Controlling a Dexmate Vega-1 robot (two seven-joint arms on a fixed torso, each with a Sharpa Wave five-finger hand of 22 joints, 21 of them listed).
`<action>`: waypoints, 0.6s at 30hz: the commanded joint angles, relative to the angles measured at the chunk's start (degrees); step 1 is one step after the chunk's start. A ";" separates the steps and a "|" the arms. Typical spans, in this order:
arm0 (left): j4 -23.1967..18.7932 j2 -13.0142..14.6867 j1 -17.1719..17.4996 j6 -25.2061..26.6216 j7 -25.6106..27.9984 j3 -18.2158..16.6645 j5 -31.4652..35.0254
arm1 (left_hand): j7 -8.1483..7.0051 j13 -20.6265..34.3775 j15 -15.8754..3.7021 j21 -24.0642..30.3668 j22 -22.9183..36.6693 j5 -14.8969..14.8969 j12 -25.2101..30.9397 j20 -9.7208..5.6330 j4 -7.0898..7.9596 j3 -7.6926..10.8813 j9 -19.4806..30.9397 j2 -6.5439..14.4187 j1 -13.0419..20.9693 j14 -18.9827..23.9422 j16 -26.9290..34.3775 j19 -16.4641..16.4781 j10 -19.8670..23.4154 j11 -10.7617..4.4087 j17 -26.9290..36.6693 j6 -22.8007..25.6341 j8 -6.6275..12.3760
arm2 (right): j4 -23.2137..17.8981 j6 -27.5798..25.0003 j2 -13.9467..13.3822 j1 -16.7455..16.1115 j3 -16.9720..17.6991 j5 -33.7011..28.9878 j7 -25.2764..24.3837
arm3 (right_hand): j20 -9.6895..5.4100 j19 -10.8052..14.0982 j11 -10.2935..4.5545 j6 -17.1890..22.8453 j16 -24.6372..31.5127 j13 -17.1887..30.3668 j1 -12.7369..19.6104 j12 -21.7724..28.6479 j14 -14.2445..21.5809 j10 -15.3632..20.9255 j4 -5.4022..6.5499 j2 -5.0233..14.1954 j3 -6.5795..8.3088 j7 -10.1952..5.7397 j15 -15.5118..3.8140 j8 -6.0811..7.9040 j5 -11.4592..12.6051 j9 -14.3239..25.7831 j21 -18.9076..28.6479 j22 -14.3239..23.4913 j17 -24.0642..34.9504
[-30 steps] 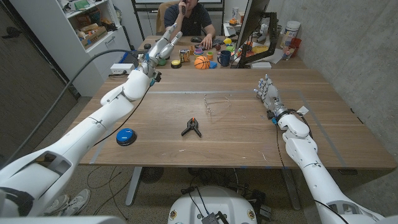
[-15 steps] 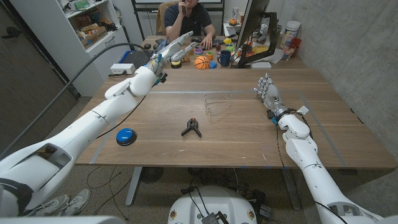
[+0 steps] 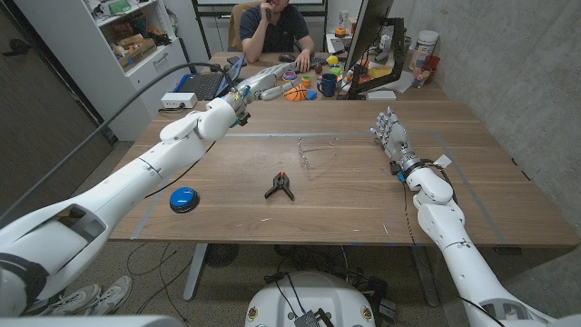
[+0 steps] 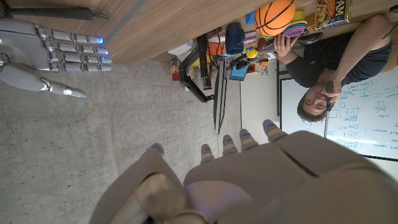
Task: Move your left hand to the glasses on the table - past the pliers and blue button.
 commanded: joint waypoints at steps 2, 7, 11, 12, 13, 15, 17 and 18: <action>1.40 -0.84 -2.30 -0.77 -6.12 3.66 4.11 | -0.23 0.18 0.26 0.31 0.06 0.84 0.42 -0.44 -0.88 0.04 0.15 -0.26 1.41 -16.71 0.58 -0.33 -21.07 0.00 0.12 -18.73 0.30 | -1.33 0.19 -0.03 -0.95 0.01 0.43 -0.13 | -0.03 -4.17 0.14 0.43 0.10 0.18 -0.34 0.51 -3.25 0.25 0.24 5.15 -0.17 0.15 -0.07 0.42 0.40 0.15 -0.14 0.29 0.23; 2.75 -1.56 -3.33 -1.61 -8.96 4.96 4.52 | -0.20 0.18 0.93 0.23 -0.01 1.51 0.40 -0.25 -1.65 -0.12 0.16 -0.74 2.62 -17.02 0.63 -0.45 -21.51 0.57 0.12 -19.29 0.31 | -1.61 0.52 -0.21 -1.23 -0.05 0.25 -0.14 | -0.11 -4.11 0.00 0.45 0.08 0.18 -0.35 0.50 -3.21 0.27 0.24 5.13 -0.22 0.10 -0.10 0.40 0.41 0.15 -0.22 0.29 0.23; 3.83 -2.18 -4.20 -1.81 -12.04 6.06 4.43 | -0.17 0.19 1.58 0.27 -0.06 2.25 0.43 -0.19 -2.36 -0.32 0.18 -1.17 3.76 -17.10 0.72 -0.29 -21.85 1.17 0.11 -20.12 0.22 | -1.89 0.12 -0.27 -1.35 -0.02 0.42 -0.16 | -0.09 -4.07 0.02 0.42 0.07 0.18 -0.37 0.45 -3.20 0.21 0.25 5.13 -0.25 0.10 -0.03 0.38 0.41 0.15 -0.28 0.29 0.23; 4.11 -2.30 -4.45 -1.90 -12.74 6.39 4.54 | -0.17 0.20 1.84 0.29 -0.07 2.49 0.41 -0.29 -2.54 -0.37 0.18 -1.24 4.08 -17.12 0.75 -0.23 -22.03 1.26 0.12 -20.37 0.20 | -1.88 0.13 -0.28 -1.34 -0.03 0.40 -0.17 | -0.12 -4.05 0.01 0.43 0.07 0.18 -0.37 0.45 -3.19 0.20 0.25 5.13 -0.25 0.07 -0.04 0.38 0.41 0.15 -0.30 0.29 0.23; 4.33 -2.42 -4.63 -1.92 -13.33 6.69 4.69 | -0.17 0.20 1.92 0.30 -0.07 2.58 0.38 -0.28 -2.60 -0.39 0.18 -1.26 4.19 -17.15 0.75 -0.21 -22.14 1.26 0.12 -20.45 0.20 | -1.90 0.07 -0.30 -1.34 -0.05 0.41 -0.13 | -0.10 -4.05 0.02 0.41 0.07 0.18 -0.37 0.45 -3.17 0.21 0.25 5.13 -0.26 0.08 -0.07 0.37 0.42 0.15 -0.31 0.29 0.23; 4.73 -2.61 -4.90 -2.09 -14.31 7.14 4.83 | -0.18 0.21 2.23 0.29 -0.07 2.83 0.35 -0.25 -2.76 -0.44 0.19 -1.30 4.50 -17.26 0.75 -0.23 -22.39 1.37 0.12 -20.66 0.20 | -1.80 0.11 -0.28 -1.29 -0.07 0.47 -0.05 | -0.04 -4.00 -0.03 0.43 0.06 0.17 -0.38 0.45 -3.15 0.24 0.26 5.14 -0.28 0.06 -0.09 0.37 0.42 0.15 -0.34 0.29 0.22; 4.96 -2.79 -5.11 -2.07 -15.01 7.62 5.31 | -0.17 0.21 2.67 0.29 -0.08 3.10 0.35 -0.11 -2.94 -0.51 0.20 -1.37 4.82 -17.33 0.75 -0.19 -22.55 1.63 0.12 -20.87 0.20 | -1.69 0.09 -0.29 -1.21 -0.11 0.49 0.00 | -0.05 -4.02 -0.06 0.43 0.06 0.17 -0.38 0.43 -3.14 0.21 0.26 5.14 -0.29 0.05 -0.06 0.36 0.42 0.15 -0.39 0.29 0.22; 5.11 -2.88 -5.25 -2.15 -15.34 7.87 5.56 | -0.17 0.21 2.77 0.28 -0.09 3.16 0.34 -0.09 -2.98 -0.53 0.20 -1.39 4.90 -17.39 0.74 -0.22 -22.63 1.68 0.13 -20.92 0.20 | -1.59 0.06 -0.30 -1.15 -0.12 0.55 0.11 | 0.00 -3.98 -0.04 0.44 0.06 0.17 -0.39 0.44 -3.12 0.23 0.26 5.14 -0.30 0.04 -0.09 0.37 0.43 0.14 -0.40 0.29 0.22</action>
